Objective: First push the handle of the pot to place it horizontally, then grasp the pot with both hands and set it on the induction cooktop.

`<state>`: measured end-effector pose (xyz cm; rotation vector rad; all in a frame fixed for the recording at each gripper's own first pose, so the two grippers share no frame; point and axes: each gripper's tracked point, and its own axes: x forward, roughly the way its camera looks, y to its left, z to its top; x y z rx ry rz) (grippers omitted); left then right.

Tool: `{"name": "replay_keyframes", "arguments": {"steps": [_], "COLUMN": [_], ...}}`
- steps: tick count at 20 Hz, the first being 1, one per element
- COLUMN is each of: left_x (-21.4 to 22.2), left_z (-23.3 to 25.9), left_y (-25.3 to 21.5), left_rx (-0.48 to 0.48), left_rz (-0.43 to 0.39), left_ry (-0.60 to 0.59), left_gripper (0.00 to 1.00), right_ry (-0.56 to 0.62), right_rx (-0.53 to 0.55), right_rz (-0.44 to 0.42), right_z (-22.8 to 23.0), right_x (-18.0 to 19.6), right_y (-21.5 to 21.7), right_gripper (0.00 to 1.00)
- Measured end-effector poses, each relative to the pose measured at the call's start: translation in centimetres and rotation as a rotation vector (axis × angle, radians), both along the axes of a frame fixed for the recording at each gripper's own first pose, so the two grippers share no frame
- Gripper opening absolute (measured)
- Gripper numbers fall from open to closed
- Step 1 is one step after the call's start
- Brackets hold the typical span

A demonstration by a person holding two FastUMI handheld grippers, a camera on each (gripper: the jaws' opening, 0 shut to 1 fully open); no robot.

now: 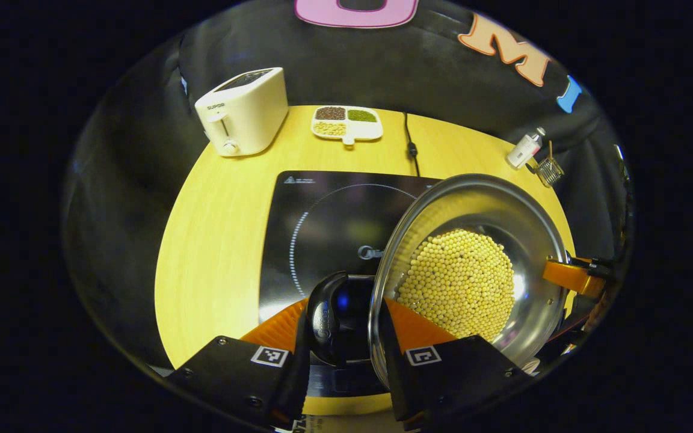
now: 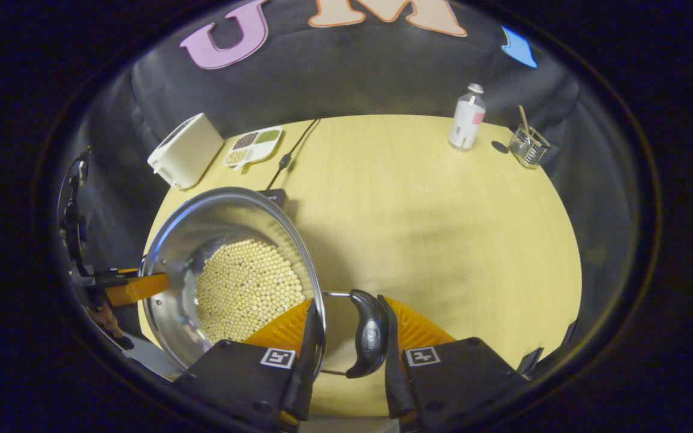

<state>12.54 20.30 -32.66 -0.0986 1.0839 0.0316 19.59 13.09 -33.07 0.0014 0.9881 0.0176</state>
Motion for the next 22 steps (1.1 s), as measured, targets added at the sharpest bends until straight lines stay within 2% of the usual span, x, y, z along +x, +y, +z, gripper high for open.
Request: {"name": "replay_keyframes", "arguments": {"steps": [1, 2, 3, 4, 7, 8, 9, 10, 11, 17, 18, 19, 20, 21, 22], "left_x": [0.1, 0.0, 0.8, 1.3, 2.7, 3.0, 3.4, 3.8, 4.1, 6.0, 6.3, 6.5, 6.7, 6.7, 6.6], "left_z": [-0.4, -0.6, -0.4, -0.5, -0.1, -0.1, 0.0, 0.1, 0.1, 0.2, 0.3, 0.4, 0.3, 0.2, 0.2], "left_y": [0.6, 1.1, 1.7, 2.4, 3.7, 4.4, 4.8, 5.1, 5.4, 8.1, 8.2, 8.4, 8.5, 8.6, 8.4], "left_rx": [-0.009, -0.015, 0.002, 0.021, 0.058, 0.069, 0.080, 0.094, 0.099, 0.121, 0.125, 0.133, 0.139, 0.139, 0.137], "left_rz": [-0.003, -0.006, -0.025, -0.040, -0.070, -0.079, -0.090, -0.105, -0.109, -0.090, -0.094, -0.098, -0.098, -0.095, -0.093], "left_ry": [0.005, 0.015, -0.020, -0.026, -0.050, -0.055, -0.060, -0.065, -0.059, -0.091, -0.096, -0.099, -0.105, -0.106, -0.110], "left_gripper": [0.56, 0.56, 0.57, 0.57, 0.56, 0.56, 0.55, 0.55, 0.56, 0.56, 0.56, 0.56, 0.56, 0.56, 0.57], "right_ry": [0.003, 0.004, 0.003, 0.009, 0.030, 0.030, 0.039, 0.049, 0.031, 0.020, 0.022, 0.020, 0.016, 0.012, 0.003], "right_rx": [-0.005, -0.013, -0.012, -0.012, -0.003, -0.006, -0.012, -0.015, -0.021, -0.033, -0.030, -0.027, -0.028, -0.032, -0.034], "right_rz": [-0.005, -0.010, -0.012, -0.017, -0.035, -0.034, -0.029, -0.035, -0.040, -0.006, -0.009, -0.013, -0.010, -0.003, 0.005], "right_z": [-0.2, -0.2, -0.1, -0.4, -1.1, -1.4, -1.8, -1.9, -2.1, -2.1, -2.1, -2.0, -2.0, -2.0, -1.9], "right_x": [0.0, 0.2, 0.5, 0.7, 1.3, 1.6, 1.8, 2.0, 3.0, 5.7, 5.9, 6.1, 6.3, 6.3, 6.2], "right_y": [0.5, 0.8, 1.4, 1.9, 3.3, 3.8, 4.2, 4.4, 4.7, 6.9, 7.1, 7.2, 7.2, 7.2, 7.2], "right_gripper": [0.51, 0.47, 0.47, 0.52, 0.48, 0.52, 0.48, 0.52, 0.48, 0.48, 0.52, 0.48, 0.52, 0.48, 0.48]}}
